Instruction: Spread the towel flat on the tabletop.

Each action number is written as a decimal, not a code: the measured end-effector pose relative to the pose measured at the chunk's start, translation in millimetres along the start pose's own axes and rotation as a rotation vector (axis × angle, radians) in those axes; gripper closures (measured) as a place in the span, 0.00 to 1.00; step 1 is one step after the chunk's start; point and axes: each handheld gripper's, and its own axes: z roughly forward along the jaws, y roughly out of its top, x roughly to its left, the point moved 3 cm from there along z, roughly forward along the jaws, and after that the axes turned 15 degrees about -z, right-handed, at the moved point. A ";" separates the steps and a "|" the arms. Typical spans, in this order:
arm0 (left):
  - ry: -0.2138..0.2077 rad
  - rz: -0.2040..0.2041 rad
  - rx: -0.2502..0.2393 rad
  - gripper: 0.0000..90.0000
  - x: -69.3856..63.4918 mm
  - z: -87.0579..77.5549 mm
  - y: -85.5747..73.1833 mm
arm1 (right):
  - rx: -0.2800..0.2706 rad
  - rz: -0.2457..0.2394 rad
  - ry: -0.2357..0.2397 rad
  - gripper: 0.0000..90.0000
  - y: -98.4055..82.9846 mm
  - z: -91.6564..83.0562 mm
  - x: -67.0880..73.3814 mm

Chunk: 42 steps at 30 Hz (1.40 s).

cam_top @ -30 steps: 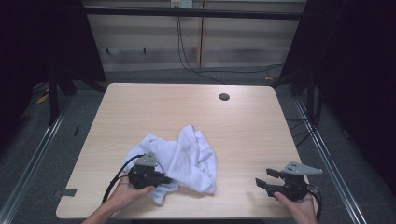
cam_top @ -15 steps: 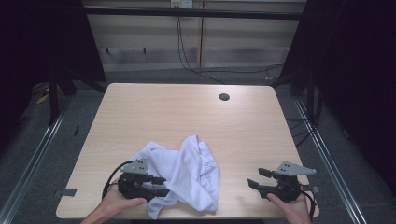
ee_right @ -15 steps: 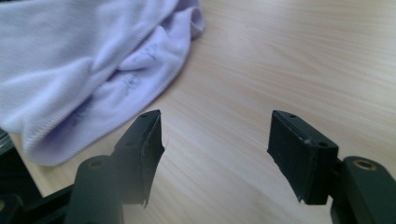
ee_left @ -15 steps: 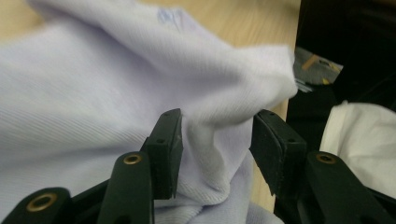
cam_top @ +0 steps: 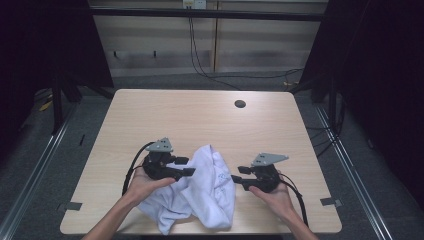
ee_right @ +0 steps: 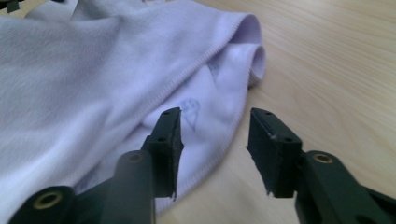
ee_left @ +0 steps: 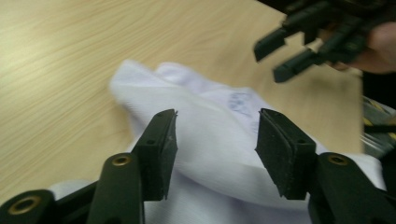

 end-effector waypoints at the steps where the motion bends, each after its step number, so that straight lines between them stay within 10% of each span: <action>1: 0.018 -0.028 -0.007 0.51 6.4 5.1 -0.5 | -0.002 -0.001 0.012 0.64 3.4 7.4 -0.2; 9: 0.053 -0.080 0.048 0.51 28.0 27.4 -18.2 | 0.032 -0.014 0.046 0.56 4.3 46.7 1.0; 16: 0.031 -0.036 0.068 0.85 24.7 35.7 -23.3 | 0.072 -0.053 0.060 0.56 -1.3 59.8 10.1; 22: -0.029 -0.063 0.004 0.91 24.6 23.3 -18.0 | 0.076 -0.062 0.091 0.85 -0.5 58.3 15.7; 33: -0.061 -0.090 -0.235 0.94 22.5 -31.1 -1.9 | 0.027 0.064 0.018 0.94 -0.4 23.4 -15.4; 42: -0.043 -0.118 -0.283 0.94 30.7 -51.2 3.0 | -0.050 0.148 -0.088 0.94 -6.8 -31.4 -46.7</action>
